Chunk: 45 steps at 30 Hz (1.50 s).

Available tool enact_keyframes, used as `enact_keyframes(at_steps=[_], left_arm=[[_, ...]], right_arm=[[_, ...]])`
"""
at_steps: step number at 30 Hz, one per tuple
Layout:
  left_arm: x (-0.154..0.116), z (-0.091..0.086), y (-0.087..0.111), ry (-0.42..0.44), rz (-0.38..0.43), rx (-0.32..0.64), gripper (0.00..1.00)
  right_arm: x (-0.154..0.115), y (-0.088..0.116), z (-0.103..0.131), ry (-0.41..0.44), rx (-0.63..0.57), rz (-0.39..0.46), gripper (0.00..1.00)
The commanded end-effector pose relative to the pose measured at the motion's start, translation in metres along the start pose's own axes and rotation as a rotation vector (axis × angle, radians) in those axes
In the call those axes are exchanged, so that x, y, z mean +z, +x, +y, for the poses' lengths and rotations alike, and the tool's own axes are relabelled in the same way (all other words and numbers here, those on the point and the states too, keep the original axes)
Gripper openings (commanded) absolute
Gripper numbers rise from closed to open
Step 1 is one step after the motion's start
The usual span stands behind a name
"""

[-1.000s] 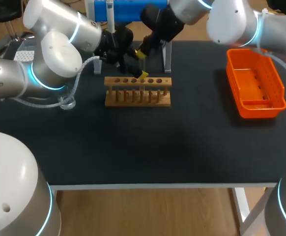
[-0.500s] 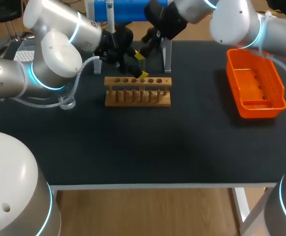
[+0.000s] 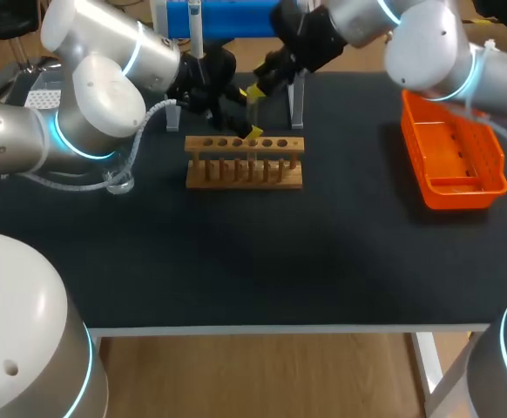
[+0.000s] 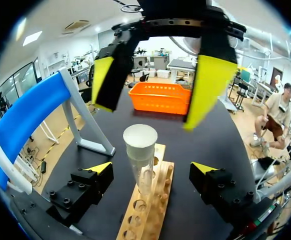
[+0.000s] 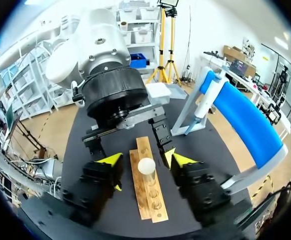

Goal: Invert the test tube, pick up the pipette, mount the tip to pipette, aspirate from beaker and dispense into the tube, eject the tip, return the pipette, and cap with the stopper.

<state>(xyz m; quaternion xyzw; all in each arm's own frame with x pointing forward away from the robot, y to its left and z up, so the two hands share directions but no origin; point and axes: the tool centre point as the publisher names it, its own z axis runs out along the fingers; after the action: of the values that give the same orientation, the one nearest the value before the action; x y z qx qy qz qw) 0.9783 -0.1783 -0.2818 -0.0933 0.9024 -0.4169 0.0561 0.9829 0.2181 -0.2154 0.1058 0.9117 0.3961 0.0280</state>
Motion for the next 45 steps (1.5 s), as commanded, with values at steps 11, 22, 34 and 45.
enact_keyframes(at_steps=[11, 22, 34, 45], left_arm=[[0.0, -0.001, 0.0, -0.004, 0.003, -0.001, 1.0], [0.0, -0.001, 0.0, -0.004, 0.003, -0.001, 1.0], [0.0, -0.001, 0.0, -0.004, 0.003, -0.001, 1.0], [0.0, -0.001, 0.0, -0.004, 0.003, -0.001, 1.0]], right_arm=[[-0.008, 0.004, 0.002, -0.179, -0.037, 0.066, 0.0], [-0.008, 0.0, 0.01, -0.405, 0.062, 0.19, 0.0], [-0.009, -0.009, 0.015, -0.521, 0.026, 0.165, 0.0], [-0.002, -0.005, 0.02, -0.593, -0.026, 0.198, 0.0]])
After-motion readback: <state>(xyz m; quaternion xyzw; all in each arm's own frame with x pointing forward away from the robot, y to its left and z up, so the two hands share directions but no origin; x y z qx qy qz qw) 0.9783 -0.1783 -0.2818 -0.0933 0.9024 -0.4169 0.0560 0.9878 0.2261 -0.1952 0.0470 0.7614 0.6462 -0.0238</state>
